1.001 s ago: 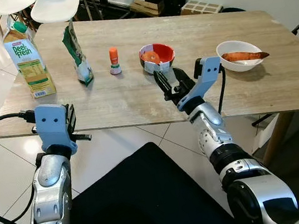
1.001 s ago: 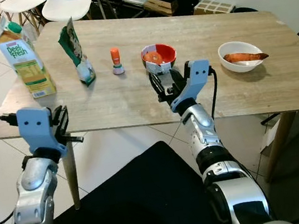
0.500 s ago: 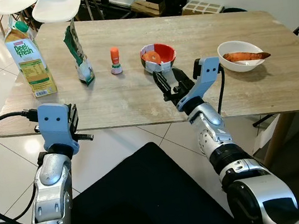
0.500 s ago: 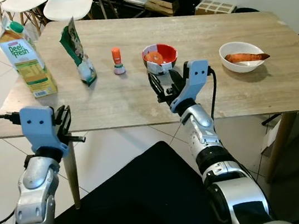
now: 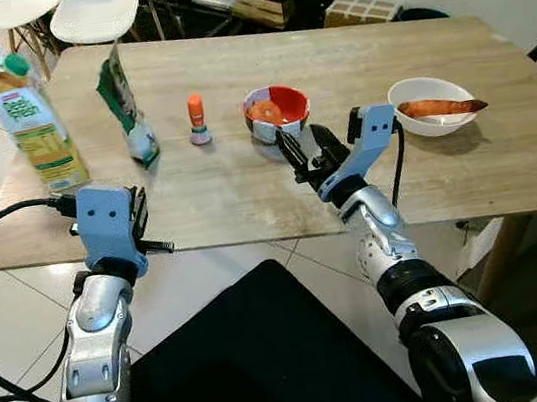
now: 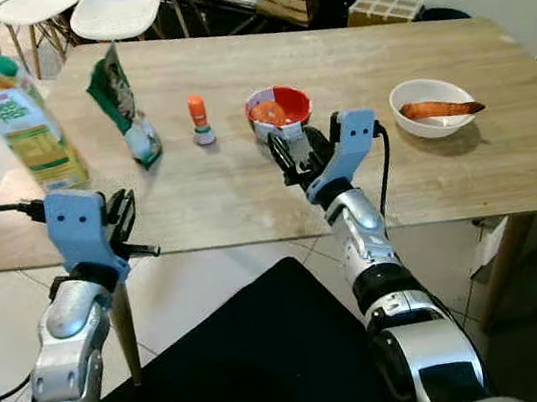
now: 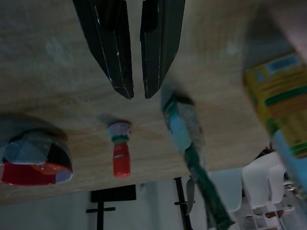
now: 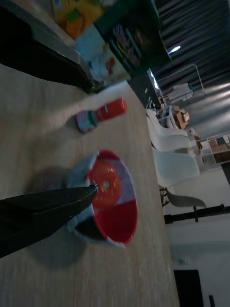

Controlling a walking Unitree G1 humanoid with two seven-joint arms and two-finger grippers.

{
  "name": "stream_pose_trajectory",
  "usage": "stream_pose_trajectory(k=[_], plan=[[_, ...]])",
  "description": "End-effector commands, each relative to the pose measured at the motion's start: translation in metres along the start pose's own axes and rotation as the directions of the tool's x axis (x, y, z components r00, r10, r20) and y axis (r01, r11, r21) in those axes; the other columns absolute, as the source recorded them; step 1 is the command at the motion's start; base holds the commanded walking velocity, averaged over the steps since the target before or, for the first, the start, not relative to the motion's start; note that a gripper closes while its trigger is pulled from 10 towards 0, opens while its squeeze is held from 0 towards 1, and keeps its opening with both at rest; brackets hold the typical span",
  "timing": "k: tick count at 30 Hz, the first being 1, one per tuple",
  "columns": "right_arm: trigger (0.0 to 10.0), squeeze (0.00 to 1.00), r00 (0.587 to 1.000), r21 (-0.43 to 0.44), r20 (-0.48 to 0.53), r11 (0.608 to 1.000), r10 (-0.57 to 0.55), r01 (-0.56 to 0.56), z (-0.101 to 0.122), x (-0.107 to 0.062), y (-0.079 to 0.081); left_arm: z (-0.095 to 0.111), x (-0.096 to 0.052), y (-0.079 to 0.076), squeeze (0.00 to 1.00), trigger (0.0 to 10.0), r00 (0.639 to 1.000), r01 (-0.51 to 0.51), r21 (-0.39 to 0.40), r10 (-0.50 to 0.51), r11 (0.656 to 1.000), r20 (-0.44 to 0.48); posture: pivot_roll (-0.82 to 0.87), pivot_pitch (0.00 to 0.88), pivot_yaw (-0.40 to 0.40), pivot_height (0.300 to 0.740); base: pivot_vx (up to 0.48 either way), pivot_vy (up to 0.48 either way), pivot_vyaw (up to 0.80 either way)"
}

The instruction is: Restocking fridge

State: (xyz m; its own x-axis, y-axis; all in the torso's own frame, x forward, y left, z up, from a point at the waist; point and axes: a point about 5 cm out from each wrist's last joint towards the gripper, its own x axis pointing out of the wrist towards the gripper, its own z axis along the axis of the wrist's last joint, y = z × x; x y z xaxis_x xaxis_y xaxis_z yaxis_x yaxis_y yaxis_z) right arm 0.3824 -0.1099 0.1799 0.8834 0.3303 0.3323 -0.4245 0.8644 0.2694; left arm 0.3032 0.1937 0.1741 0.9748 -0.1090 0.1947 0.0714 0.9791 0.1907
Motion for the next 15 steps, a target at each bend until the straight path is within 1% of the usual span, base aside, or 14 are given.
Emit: stream_pose_trajectory(k=[1,12,15], plan=[[10.0,0.0,0.999,-0.003,-0.029,1.0,-0.02,0.02,-0.0061,-0.0055,-0.0049,-0.0005,-0.0015,-0.0008,0.0,10.0,1.0,0.016,0.01,-0.016,1.0,-0.001,-0.04,0.096,-0.065,0.74,0.345,0.0,0.0],[10.0,0.0,0.999,-0.008,-0.026,1.0,-0.027,0.027,-0.0051,-0.0064,-0.0069,-0.0014,-0.0014,-0.0039,0.0,10.0,1.0,0.028,0.005,-0.028,1.0,-0.003,-0.05,0.098,-0.063,0.74,0.307,0.0,0.0],[10.0,0.0,0.999,-0.008,-0.025,1.0,-0.029,0.028,-0.0049,-0.0066,-0.0072,-0.0003,-0.0004,-0.0054,0.0,10.0,0.999,0.032,-0.009,-0.032,0.999,0.009,-0.05,0.097,-0.062,0.74,0.0,0.0,0.0]])
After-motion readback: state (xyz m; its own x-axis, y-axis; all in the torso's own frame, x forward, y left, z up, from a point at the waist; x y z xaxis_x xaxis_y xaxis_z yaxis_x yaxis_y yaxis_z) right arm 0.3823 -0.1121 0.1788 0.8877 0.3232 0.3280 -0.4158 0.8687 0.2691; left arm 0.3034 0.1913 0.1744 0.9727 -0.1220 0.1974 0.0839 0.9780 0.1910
